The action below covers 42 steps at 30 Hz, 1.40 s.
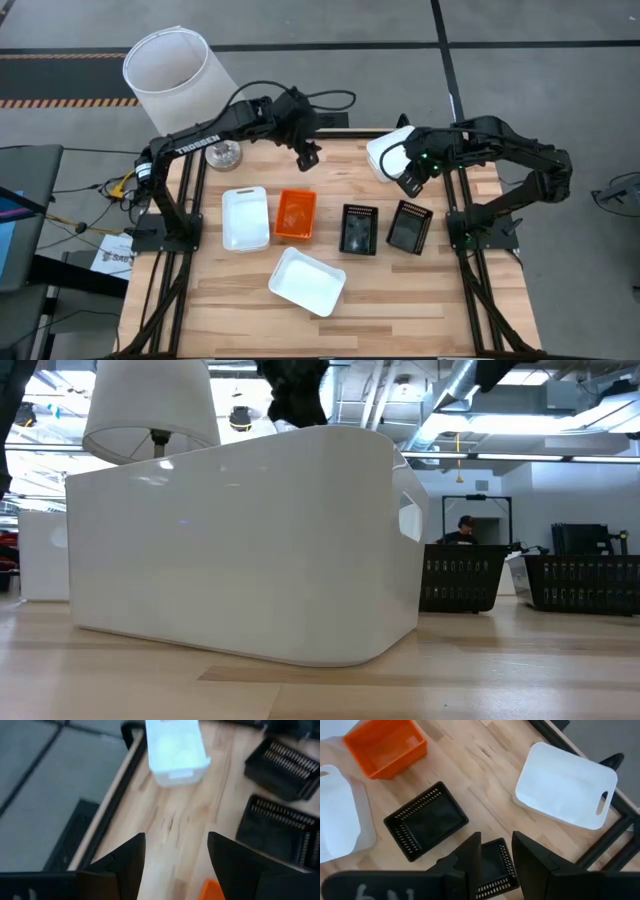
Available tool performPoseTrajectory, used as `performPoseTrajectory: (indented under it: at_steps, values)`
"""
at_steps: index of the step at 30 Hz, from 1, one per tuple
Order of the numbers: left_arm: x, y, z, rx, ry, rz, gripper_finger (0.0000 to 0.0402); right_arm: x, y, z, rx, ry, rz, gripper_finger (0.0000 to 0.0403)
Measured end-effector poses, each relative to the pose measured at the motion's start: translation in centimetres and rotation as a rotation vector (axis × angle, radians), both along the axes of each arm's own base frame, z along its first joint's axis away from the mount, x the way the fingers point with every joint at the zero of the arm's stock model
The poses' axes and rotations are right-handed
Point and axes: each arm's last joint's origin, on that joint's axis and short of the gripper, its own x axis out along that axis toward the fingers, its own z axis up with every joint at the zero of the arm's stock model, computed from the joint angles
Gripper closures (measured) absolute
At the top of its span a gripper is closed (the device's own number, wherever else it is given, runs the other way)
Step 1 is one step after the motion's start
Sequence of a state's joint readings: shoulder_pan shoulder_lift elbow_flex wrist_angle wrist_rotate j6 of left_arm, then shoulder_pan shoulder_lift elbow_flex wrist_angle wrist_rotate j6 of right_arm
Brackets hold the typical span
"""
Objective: Stack baskets by color
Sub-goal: Stack the bottom white bin on top of the middle left white bin
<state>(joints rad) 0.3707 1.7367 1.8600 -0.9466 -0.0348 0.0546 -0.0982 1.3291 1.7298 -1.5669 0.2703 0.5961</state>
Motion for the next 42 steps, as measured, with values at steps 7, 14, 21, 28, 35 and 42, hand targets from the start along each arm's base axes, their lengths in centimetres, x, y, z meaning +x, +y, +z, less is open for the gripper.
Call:
performPoseTrajectory:
  at_steps: [7, 14, 21, 28, 35, 42]
  values:
    - [-1.1, -0.8, -0.5, -0.175, 0.072, -0.107, 0.0199, 0.3, 0.2, -0.1, -0.032, 0.019, 0.029, 0.0268]
    - [-2.3, -5.2, -1.7, -0.353, 0.32, -0.181, 0.0209, 0.3, 0.1, -0.1, -0.038, 0.02, 0.031, 0.0268]
    - [-2.0, -11.8, -1.9, -0.397, 0.424, -0.226, 0.0218, 0.4, 0.1, -0.1, -0.07, 0.035, 0.107, 0.0268]
    - [-2.4, -17.3, -2.0, -0.358, 0.405, 0.151, 0.0216, 1.0, 0.1, 0.2, -0.127, 0.009, 0.217, 0.0268]
    - [-3.7, -22.1, -2.0, -0.387, 0.277, 0.49, 0.0216, 1.3, 0.1, 0.3, -0.164, 0.003, 0.29, 0.0269]
    - [-4.7, -25.7, -2.2, -0.412, 0.173, 0.625, 0.0216, 1.3, 0.1, 0.3, -0.16, 0.003, 0.293, 0.027]
